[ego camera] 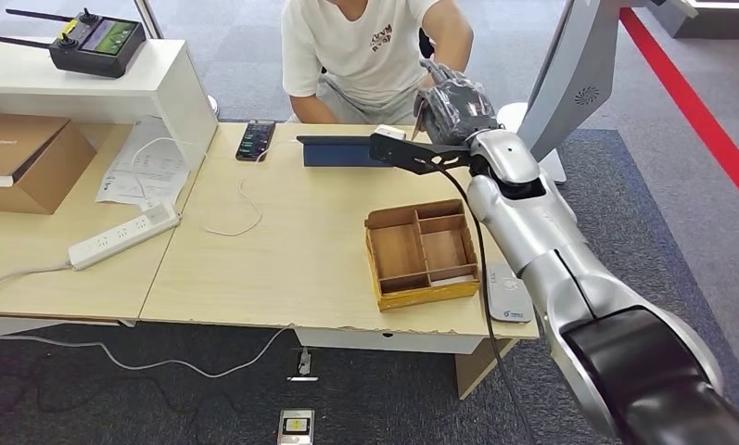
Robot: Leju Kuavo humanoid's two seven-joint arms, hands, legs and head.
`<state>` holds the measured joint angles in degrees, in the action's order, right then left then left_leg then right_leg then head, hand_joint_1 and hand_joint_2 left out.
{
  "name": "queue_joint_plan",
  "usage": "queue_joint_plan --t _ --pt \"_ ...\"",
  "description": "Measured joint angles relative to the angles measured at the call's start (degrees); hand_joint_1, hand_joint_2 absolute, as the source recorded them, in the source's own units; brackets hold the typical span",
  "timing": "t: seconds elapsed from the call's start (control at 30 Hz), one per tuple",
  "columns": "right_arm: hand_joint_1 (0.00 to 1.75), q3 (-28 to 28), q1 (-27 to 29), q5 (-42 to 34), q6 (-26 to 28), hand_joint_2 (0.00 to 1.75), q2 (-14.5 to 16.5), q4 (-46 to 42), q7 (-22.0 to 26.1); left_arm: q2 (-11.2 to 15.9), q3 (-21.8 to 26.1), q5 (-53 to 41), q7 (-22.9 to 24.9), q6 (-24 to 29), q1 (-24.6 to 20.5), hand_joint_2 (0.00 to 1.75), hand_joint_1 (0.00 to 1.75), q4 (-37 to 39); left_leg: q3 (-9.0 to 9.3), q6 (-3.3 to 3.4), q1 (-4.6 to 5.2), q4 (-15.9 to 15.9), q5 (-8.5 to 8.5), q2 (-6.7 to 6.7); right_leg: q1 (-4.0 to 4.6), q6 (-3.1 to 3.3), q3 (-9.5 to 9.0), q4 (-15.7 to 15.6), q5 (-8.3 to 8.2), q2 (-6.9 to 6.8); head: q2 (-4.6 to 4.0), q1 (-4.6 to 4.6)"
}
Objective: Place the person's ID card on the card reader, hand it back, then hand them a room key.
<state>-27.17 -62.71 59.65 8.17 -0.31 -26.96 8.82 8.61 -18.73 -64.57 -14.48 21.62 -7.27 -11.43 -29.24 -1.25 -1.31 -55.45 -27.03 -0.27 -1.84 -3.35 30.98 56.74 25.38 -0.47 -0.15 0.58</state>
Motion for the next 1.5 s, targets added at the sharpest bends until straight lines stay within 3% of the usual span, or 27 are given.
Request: queue_joint_plan --t 0.03,0.17,0.23,0.37,0.47,0.6,0.83,0.97,1.23,1.5 --pt "1.75 -0.11 -0.11 0.04 -0.10 1.75 0.15 0.53 -0.01 0.00 0.00 0.11 0.00 0.00 0.01 0.00 0.00 0.00 0.00 0.00 0.00 0.00 0.00 0.00 0.00 0.00 0.01 0.00 0.00 0.00 0.00 -0.01" --pt "0.01 -0.68 -0.79 -0.18 -0.36 1.75 0.94 2.42 0.43 0.00 0.00 0.36 -0.05 0.00 0.11 0.00 0.00 0.00 -0.01 -0.01 -0.01 0.00 0.00 0.00 0.02 0.01 0.04 0.01 0.00 0.00 0.00 -0.01" --pt "0.00 -0.83 -1.18 -0.63 -0.27 1.75 1.39 3.09 1.51 0.00 0.00 0.53 -0.09 0.01 0.21 0.00 0.00 0.00 -0.01 -0.01 -0.02 0.01 -0.01 0.00 0.02 0.01 0.05 0.01 0.01 0.00 0.00 0.00" --pt "0.00 -0.92 -2.25 -1.68 0.24 0.00 2.32 4.25 3.84 -0.02 0.00 1.07 -0.12 0.36 0.53 0.00 0.00 0.01 -0.02 -0.01 -0.02 0.01 -0.01 0.01 0.02 0.01 0.05 0.01 0.01 0.00 0.00 0.01" --pt "0.00 -0.92 -3.20 -2.85 2.16 0.00 2.69 4.86 5.80 -0.02 0.00 1.27 -0.11 0.81 0.82 0.00 0.00 0.02 -0.01 -0.01 -0.01 0.00 0.00 0.02 0.02 0.01 0.04 0.00 0.00 0.00 0.00 0.01" --pt "0.00 -0.90 -4.58 -4.92 6.67 1.75 2.48 5.29 9.30 0.00 0.00 1.27 -0.02 0.94 1.02 0.00 0.00 0.02 0.01 -0.01 -0.01 -0.03 0.01 0.02 0.02 0.01 0.04 0.00 -0.01 0.00 0.00 0.00" --pt "0.00 0.53 -7.38 -13.27 20.10 1.75 -0.58 4.97 15.89 -0.01 0.00 1.35 0.53 1.48 1.34 0.00 0.00 0.03 0.02 -0.02 -0.01 -0.09 0.00 0.01 0.02 0.02 0.04 0.00 -0.01 0.00 0.00 -0.01" --pt "0.00 2.46 -8.41 -19.34 24.92 1.75 -3.65 3.45 18.61 -0.02 0.00 1.46 0.98 1.72 1.49 0.00 0.00 0.04 0.01 -0.02 -0.01 -0.13 0.00 0.01 0.02 0.02 0.03 -0.01 -0.02 0.00 0.00 0.00" --pt "0.00 8.70 -7.52 -32.40 29.49 1.75 -12.35 -0.94 18.70 -0.04 0.33 2.61 1.89 1.89 1.61 0.00 0.00 0.04 0.03 0.00 0.00 -0.20 -0.01 0.00 0.01 0.01 0.00 -0.09 -0.04 -0.01 0.00 -0.01" --pt "0.00 20.01 1.08 -51.38 29.06 1.75 -24.41 -3.90 20.01 -0.07 0.73 3.57 2.47 1.90 1.78 0.00 0.00 0.04 0.03 0.14 0.03 -0.24 -0.13 0.02 -0.01 -0.03 -0.03 -0.17 -0.06 0.01 0.00 -0.01"
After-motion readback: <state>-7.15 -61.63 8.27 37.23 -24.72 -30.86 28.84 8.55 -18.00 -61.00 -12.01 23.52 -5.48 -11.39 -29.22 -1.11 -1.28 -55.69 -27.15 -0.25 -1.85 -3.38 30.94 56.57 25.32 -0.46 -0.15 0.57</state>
